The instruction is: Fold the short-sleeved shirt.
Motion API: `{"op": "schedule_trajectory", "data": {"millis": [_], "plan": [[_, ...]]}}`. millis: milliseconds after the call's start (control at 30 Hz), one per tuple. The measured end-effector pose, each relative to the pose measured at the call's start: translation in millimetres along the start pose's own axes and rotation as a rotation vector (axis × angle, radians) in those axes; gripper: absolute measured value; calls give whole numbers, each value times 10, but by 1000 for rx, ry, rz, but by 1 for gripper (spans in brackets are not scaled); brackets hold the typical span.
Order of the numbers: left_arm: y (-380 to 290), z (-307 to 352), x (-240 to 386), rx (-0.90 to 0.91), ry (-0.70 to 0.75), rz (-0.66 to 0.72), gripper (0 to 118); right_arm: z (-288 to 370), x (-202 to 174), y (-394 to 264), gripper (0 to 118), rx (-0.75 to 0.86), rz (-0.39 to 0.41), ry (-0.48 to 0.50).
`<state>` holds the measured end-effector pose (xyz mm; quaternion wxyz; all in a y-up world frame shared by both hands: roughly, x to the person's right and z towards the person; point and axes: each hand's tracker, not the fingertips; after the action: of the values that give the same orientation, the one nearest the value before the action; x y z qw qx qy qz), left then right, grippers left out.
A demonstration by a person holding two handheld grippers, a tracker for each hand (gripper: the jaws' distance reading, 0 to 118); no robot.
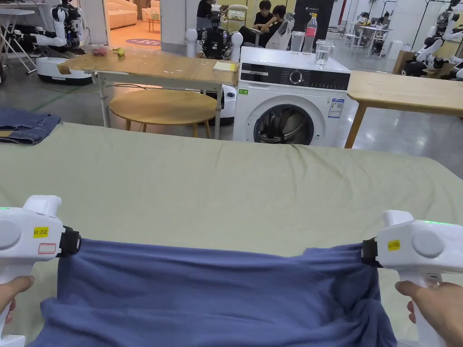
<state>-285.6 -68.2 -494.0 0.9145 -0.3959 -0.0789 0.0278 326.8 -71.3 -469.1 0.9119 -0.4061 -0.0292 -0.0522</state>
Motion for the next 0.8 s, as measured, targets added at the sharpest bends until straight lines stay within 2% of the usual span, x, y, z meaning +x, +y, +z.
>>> {"op": "schedule_trajectory", "data": {"millis": [267, 433, 567, 667, 800], "plan": [[-354, 562, -121, 52, -43, 9, 0, 864, -67, -538, 0, 83, 33, 6], [-687, 792, -176, 51, -76, 18, 0, 1149, -87, -981, 0, 81, 36, -2], [-1033, 862, -208, 6, -92, 20, 0, 1190, -24, -1388, 0, 26, 28, -8], [-1314, 847, -218, -47, -92, 28, 0, 1131, -20, -1670, 0, -42, 57, -51], [-1636, 709, -196, -129, -75, 21, 0, 943, 12, -1922, 0, -108, 70, -60]]}}
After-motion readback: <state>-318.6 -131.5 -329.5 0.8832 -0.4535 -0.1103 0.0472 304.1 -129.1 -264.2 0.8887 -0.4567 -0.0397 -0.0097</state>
